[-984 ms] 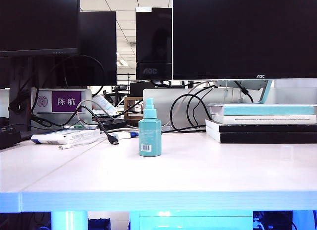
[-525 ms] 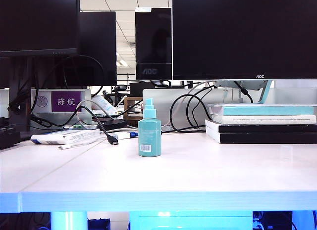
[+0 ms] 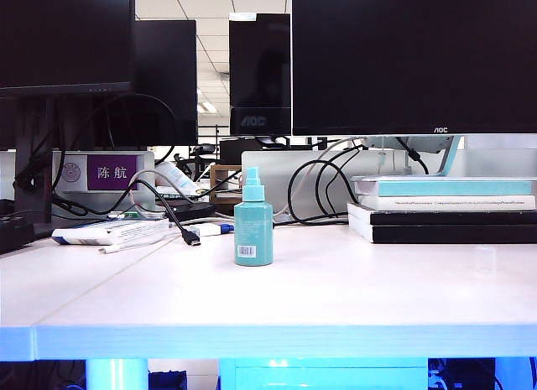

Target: Pick up the sprayer with the left hand and remove the lid with the right hand then place it on the table.

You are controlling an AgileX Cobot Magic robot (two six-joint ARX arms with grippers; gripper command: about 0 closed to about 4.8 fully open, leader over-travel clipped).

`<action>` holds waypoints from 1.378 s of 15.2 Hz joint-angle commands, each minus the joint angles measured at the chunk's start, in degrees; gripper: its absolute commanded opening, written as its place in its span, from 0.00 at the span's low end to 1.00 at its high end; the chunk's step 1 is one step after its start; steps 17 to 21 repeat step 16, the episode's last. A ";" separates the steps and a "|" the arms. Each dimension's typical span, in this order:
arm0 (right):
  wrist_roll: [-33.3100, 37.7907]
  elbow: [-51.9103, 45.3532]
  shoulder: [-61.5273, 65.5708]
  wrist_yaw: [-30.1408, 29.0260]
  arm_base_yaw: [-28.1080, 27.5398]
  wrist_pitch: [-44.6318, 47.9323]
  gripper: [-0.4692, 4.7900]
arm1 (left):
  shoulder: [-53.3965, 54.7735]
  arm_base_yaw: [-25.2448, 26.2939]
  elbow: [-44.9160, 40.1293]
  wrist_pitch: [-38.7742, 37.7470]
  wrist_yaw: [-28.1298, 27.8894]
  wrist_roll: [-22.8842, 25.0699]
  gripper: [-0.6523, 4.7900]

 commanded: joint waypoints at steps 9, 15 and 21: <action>0.11 -0.35 -0.04 -5.66 2.19 0.94 0.09 | -0.24 -1.60 0.04 0.52 0.24 -0.20 0.11; 0.11 -0.35 -0.04 -5.66 2.16 0.94 0.09 | -0.24 -1.60 0.04 0.52 0.26 -0.20 0.11; 0.11 -0.35 -0.04 -5.66 2.19 0.94 0.09 | -0.24 -1.60 0.04 0.52 0.26 -0.17 0.11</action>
